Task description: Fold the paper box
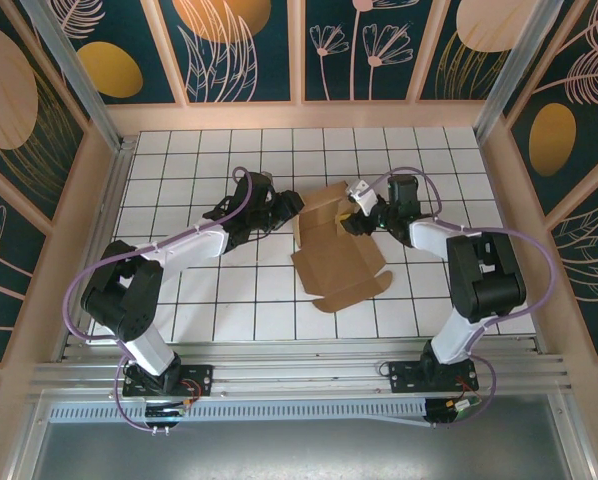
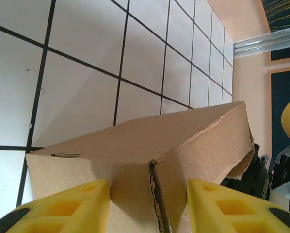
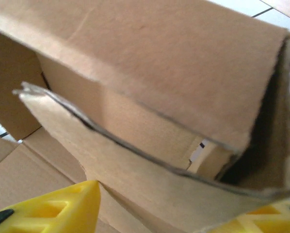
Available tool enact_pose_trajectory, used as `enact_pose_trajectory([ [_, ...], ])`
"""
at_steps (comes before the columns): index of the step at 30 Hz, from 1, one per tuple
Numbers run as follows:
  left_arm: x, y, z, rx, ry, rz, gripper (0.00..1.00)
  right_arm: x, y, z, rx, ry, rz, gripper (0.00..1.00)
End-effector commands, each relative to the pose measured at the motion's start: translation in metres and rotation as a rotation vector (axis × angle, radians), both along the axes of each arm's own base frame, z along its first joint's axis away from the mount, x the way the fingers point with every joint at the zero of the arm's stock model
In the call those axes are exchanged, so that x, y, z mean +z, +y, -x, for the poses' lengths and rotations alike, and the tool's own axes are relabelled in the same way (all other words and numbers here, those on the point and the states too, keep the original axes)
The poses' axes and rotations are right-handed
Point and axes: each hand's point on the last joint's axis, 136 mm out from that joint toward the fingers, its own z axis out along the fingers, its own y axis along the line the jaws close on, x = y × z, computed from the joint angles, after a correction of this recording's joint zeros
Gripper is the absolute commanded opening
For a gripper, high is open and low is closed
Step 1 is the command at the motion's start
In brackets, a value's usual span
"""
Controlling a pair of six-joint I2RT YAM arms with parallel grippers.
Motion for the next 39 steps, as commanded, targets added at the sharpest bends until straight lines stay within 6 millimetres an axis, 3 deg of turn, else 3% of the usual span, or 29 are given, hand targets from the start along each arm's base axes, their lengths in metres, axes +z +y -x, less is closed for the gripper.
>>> enact_pose_trajectory([
  [1, -0.018, -0.001, 0.007, -0.030, 0.049, -0.046, 0.44, 0.005, 0.012, -0.010, 0.007, 0.011, -0.031, 0.51],
  [7, -0.030, -0.004, 0.007, -0.049, 0.071, -0.055, 0.44, -0.006, 0.025, -0.020, -0.075, 0.047, 0.021, 0.36],
  [12, -0.027, -0.005, 0.007, -0.055, 0.065, -0.059, 0.44, -0.007, 0.027, -0.030, -0.192, 0.050, 0.046, 0.08],
  [14, -0.025, -0.005, 0.007, -0.052, 0.060, -0.056, 0.44, -0.008, 0.026, -0.032, -0.239, 0.047, 0.060, 0.02],
  [18, -0.020, -0.006, 0.004, -0.051, 0.050, -0.052, 0.44, -0.010, 0.028, -0.032, -0.269, 0.039, 0.077, 0.03],
  [21, -0.019, -0.007, 0.003, -0.051, 0.048, -0.053, 0.44, -0.011, 0.033, -0.034, -0.285, 0.063, 0.051, 0.17],
  [24, -0.020, -0.007, 0.002, -0.050, 0.049, -0.050, 0.44, -0.015, 0.038, -0.039, -0.319, 0.118, 0.022, 0.20],
  [29, -0.018, -0.007, 0.001, -0.046, 0.044, -0.051, 0.44, -0.029, 0.040, -0.045, -0.389, 0.217, -0.027, 0.04],
  [33, -0.020, -0.005, 0.001, -0.044, 0.045, -0.062, 0.44, -0.030, 0.035, -0.049, -0.470, 0.237, -0.063, 0.00],
  [34, -0.020, -0.005, 0.001, -0.041, 0.045, -0.063, 0.44, -0.029, 0.033, -0.050, -0.489, 0.239, -0.075, 0.03],
  [36, -0.019, -0.003, 0.000, -0.032, 0.040, -0.065, 0.45, -0.027, 0.033, -0.048, -0.494, 0.236, -0.098, 0.19],
  [39, -0.015, -0.002, -0.001, -0.027, 0.031, -0.062, 0.48, -0.023, 0.036, -0.045, -0.473, 0.219, -0.120, 0.19],
])
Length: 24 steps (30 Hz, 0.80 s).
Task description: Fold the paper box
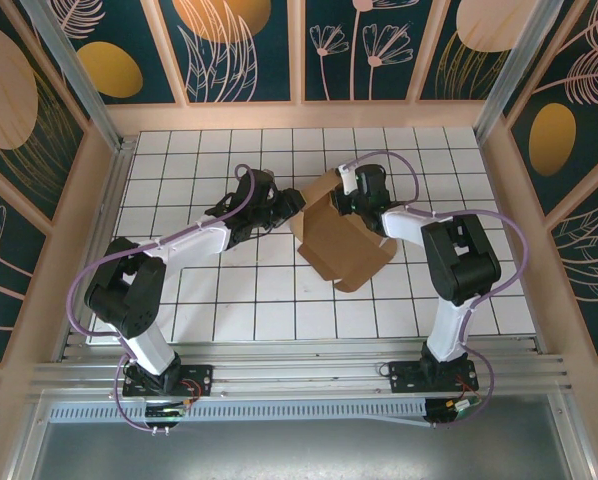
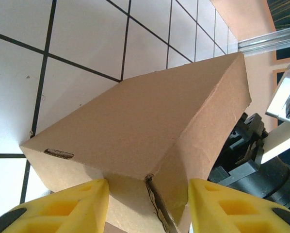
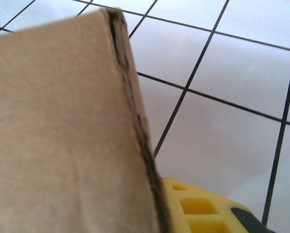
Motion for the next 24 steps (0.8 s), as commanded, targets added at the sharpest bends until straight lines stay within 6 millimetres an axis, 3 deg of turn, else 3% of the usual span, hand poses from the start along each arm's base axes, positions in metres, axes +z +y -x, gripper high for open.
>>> enact_pose_trajectory([
  [1, -0.012, 0.000, 0.004, -0.018, 0.030, -0.037, 0.48, -0.015, 0.015, 0.016, 0.025, 0.057, -0.038, 0.15],
  [5, -0.008, 0.003, 0.001, 0.004, 0.016, -0.047, 0.50, -0.016, 0.015, 0.015, 0.039, 0.057, -0.016, 0.00],
  [10, 0.038, 0.014, 0.000, 0.025, -0.117, -0.053, 0.60, 0.001, 0.009, 0.018, 0.078, -0.012, 0.060, 0.00],
  [15, 0.107, 0.037, 0.005, 0.047, -0.344, -0.098, 0.71, 0.052, -0.008, 0.028, 0.165, -0.202, 0.255, 0.00],
  [19, 0.160, 0.070, 0.018, 0.086, -0.584, -0.216, 0.76, 0.086, -0.030, 0.045, 0.322, -0.343, 0.607, 0.00],
  [22, 0.181, 0.091, 0.033, 0.081, -0.755, -0.324, 0.80, 0.088, -0.053, 0.064, 0.493, -0.343, 1.001, 0.00],
  [24, 0.183, 0.096, 0.045, 0.040, -0.853, -0.388, 0.82, 0.088, -0.072, 0.072, 0.583, -0.312, 1.264, 0.00],
])
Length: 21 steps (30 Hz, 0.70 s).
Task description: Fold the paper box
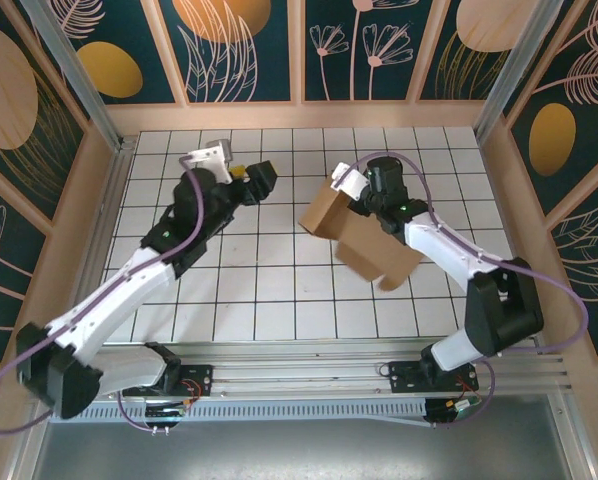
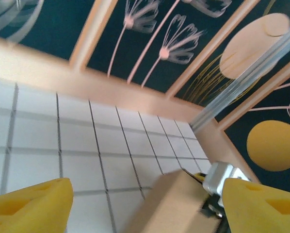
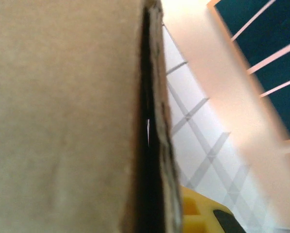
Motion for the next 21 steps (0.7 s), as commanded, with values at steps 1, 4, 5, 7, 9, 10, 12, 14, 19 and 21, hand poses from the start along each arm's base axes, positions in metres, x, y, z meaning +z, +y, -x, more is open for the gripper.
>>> enact_pose_trajectory([
  [1, -0.013, 0.012, 0.011, -0.001, -0.171, -0.237, 0.83, -0.016, -0.042, 0.025, 0.150, 0.032, 0.668, 0.00],
  [4, -0.012, 0.014, 0.023, -0.027, -0.272, -0.283, 0.85, -0.002, -0.039, 0.021, 0.192, 0.016, 0.824, 0.00],
  [5, -0.015, 0.015, 0.024, -0.028, -0.281, -0.290, 0.85, -0.002, -0.031, 0.021, 0.224, 0.012, 0.853, 0.00],
  [7, -0.022, 0.015, 0.026, -0.038, -0.283, -0.296, 0.85, -0.024, -0.006, 0.027, 0.315, 0.032, 0.939, 0.00],
  [9, -0.029, 0.013, 0.026, -0.049, -0.271, -0.297, 0.85, -0.051, 0.012, 0.026, 0.349, 0.053, 0.988, 0.00],
  [10, -0.033, 0.012, 0.026, -0.054, -0.263, -0.295, 0.85, -0.066, 0.021, 0.026, 0.369, 0.057, 1.006, 0.00],
  [12, -0.040, 0.011, 0.027, -0.062, -0.251, -0.286, 0.85, -0.090, 0.040, 0.027, 0.398, 0.062, 1.006, 0.00],
  [14, -0.044, 0.010, 0.029, -0.072, -0.243, -0.277, 0.85, -0.112, 0.058, 0.026, 0.411, 0.063, 0.988, 0.00],
  [19, -0.054, 0.012, 0.031, -0.073, -0.226, -0.279, 0.85, -0.139, 0.088, 0.025, 0.418, 0.068, 0.935, 0.10],
  [21, -0.054, 0.013, 0.032, -0.067, -0.226, -0.279, 0.85, -0.136, 0.093, 0.026, 0.408, 0.075, 0.892, 0.18],
])
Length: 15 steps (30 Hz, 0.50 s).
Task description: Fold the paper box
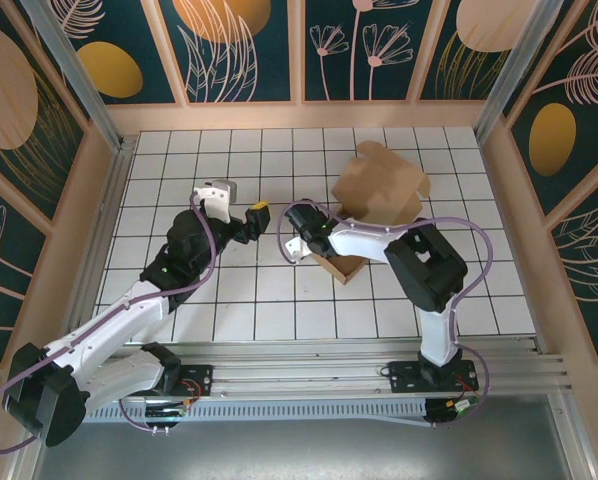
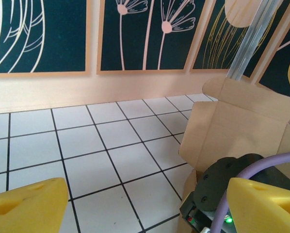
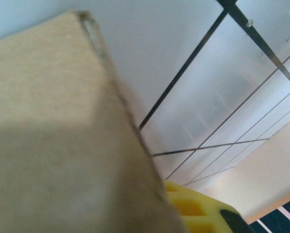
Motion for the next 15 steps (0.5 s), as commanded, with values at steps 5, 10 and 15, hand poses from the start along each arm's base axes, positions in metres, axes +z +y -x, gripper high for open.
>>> enact_pose_trajectory([
  [5, 0.013, -0.001, 0.001, -0.003, -0.056, 0.021, 0.85, 0.025, 0.010, 0.001, -0.054, -0.012, -0.125, 0.32],
  [10, 0.011, -0.009, -0.004, -0.027, -0.047, 0.028, 0.85, 0.039, 0.001, 0.009, -0.090, -0.028, -0.158, 0.47],
  [15, 0.008, -0.028, -0.004, -0.115, -0.028, 0.017, 0.84, 0.093, 0.016, 0.002, -0.299, -0.082, -0.483, 0.47],
])
